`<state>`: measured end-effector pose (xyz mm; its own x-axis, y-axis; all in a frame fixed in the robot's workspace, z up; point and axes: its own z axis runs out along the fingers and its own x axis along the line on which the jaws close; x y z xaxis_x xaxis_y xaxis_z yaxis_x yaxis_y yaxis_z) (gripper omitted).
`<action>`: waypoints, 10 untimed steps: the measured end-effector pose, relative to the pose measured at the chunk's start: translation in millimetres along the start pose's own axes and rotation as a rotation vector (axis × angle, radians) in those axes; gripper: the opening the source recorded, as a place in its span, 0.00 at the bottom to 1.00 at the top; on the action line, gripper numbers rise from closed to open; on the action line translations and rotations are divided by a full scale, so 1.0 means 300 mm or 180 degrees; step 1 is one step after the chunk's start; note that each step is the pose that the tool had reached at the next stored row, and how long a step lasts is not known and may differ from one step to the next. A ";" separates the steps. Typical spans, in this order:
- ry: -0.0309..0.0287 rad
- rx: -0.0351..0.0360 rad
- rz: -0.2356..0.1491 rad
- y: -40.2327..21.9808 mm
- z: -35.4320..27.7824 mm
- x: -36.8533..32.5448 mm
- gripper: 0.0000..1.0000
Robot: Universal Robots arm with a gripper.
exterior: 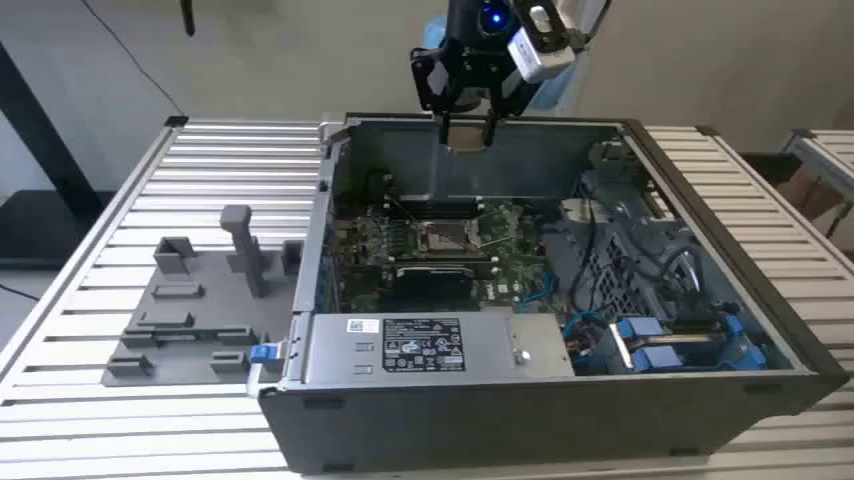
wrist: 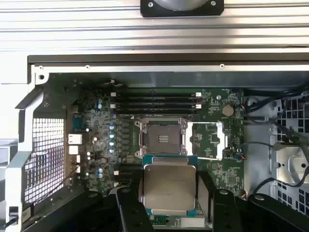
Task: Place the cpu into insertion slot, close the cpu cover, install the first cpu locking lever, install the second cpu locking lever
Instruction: 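Place the cpu into insertion slot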
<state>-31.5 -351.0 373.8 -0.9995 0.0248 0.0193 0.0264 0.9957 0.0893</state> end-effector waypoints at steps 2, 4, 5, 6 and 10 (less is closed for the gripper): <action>0.0000 0.0000 0.0000 0.000 0.000 0.000 0.55; 0.0000 0.0000 0.0000 0.000 0.000 0.000 0.55; 0.0000 0.0000 0.0000 0.000 0.000 0.000 0.55; 0.0000 0.0000 0.0000 0.000 0.000 0.000 0.55; 0.0000 0.0000 0.0000 0.000 0.000 0.000 0.55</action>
<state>-31.5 -351.0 373.8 -0.9995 0.0248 0.0193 0.0264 0.9957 0.0893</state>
